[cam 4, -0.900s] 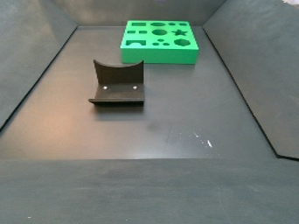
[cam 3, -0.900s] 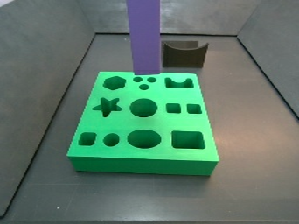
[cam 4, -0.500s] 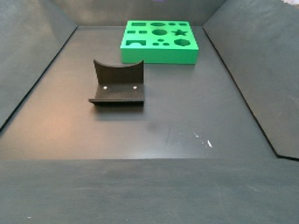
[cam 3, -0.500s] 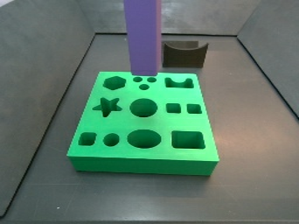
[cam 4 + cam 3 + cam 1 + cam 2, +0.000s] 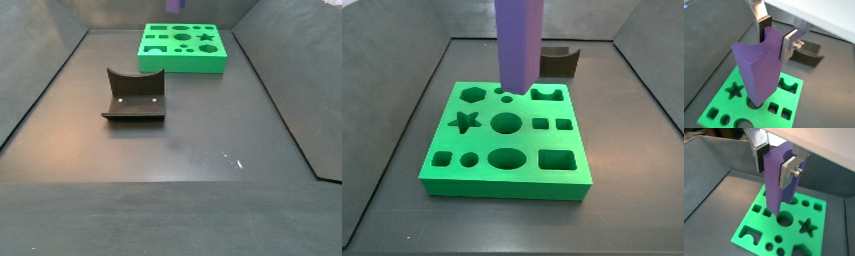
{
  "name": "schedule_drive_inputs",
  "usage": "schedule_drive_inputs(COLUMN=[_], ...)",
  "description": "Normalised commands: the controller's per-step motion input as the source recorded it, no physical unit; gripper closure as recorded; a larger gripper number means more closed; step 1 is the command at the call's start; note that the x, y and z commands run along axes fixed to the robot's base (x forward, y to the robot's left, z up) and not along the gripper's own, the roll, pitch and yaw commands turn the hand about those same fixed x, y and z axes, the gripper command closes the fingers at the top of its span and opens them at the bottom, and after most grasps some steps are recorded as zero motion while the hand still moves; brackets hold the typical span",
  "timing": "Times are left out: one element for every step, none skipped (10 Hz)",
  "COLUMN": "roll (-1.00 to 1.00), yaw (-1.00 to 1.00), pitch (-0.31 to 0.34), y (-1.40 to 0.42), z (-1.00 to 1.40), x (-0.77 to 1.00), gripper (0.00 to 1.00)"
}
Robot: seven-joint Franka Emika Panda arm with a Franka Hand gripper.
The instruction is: Insert the arch object.
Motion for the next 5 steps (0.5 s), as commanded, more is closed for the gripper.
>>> schedule_drive_inputs(roll=[0.16,0.16,0.16,0.12,0.12], yaw=[-0.78,-0.78,-0.77,-0.77,-0.79], pitch=[0.0,0.0,-0.013,-0.031,-0.03], y=[0.11,0.11,0.09,0.1,0.1], z=[-0.23,-0.24,-0.21,-0.16,-0.15], x=[0.3,0.3,0.36,0.38,0.35], gripper=[1.0,1.0,1.0,1.0,1.0])
